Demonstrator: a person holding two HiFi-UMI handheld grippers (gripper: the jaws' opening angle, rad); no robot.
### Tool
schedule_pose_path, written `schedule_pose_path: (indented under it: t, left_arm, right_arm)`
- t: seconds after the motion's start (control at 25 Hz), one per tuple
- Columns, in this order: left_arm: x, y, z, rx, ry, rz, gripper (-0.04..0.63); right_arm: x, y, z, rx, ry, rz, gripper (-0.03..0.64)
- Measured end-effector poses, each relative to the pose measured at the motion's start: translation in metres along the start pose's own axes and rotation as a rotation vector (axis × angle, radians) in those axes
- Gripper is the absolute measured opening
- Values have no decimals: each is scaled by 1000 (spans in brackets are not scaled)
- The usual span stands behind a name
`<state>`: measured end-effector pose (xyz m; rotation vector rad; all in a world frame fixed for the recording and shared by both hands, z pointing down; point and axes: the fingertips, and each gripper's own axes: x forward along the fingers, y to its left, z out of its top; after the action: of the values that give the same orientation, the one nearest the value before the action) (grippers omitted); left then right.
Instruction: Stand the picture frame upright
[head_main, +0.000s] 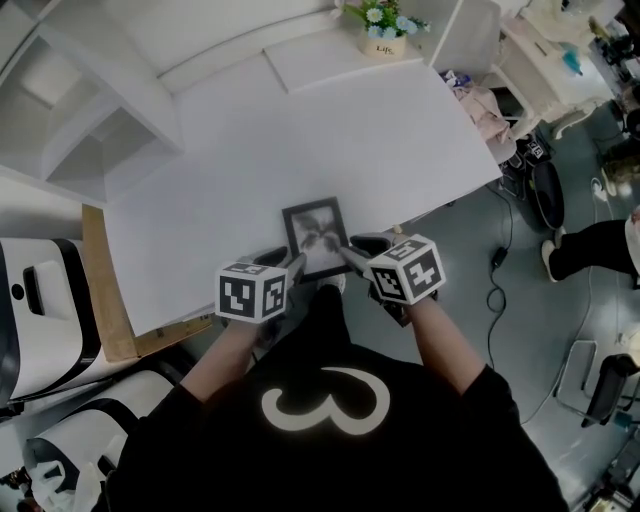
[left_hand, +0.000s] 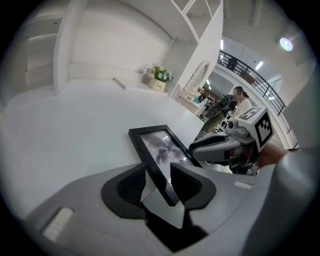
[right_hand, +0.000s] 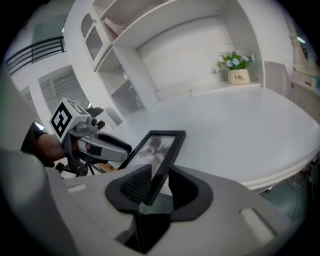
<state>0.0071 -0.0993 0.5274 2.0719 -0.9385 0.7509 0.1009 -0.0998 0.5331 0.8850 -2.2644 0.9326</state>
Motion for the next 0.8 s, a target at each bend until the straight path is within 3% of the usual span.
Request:
schedule_pose_path:
  t: [0.28,0.4,0.6,0.8]
  left_arm:
    - [-13,-2,-16,-192,4,-153,155]
    - [-11,-10,-24,-310,12,-239,171]
    - [-5,-18,-28,-455,23,-359,195]
    - [-1,-24,-33,-474,74,-398,198]
  right_arm:
    - [-6,0,-19,273,-5,146,114]
    - [-3,0,-22,366,-3,208,134]
    - [6,-3,-23,424,29,263,143]
    - [12,1,-21,440,63,322,143]
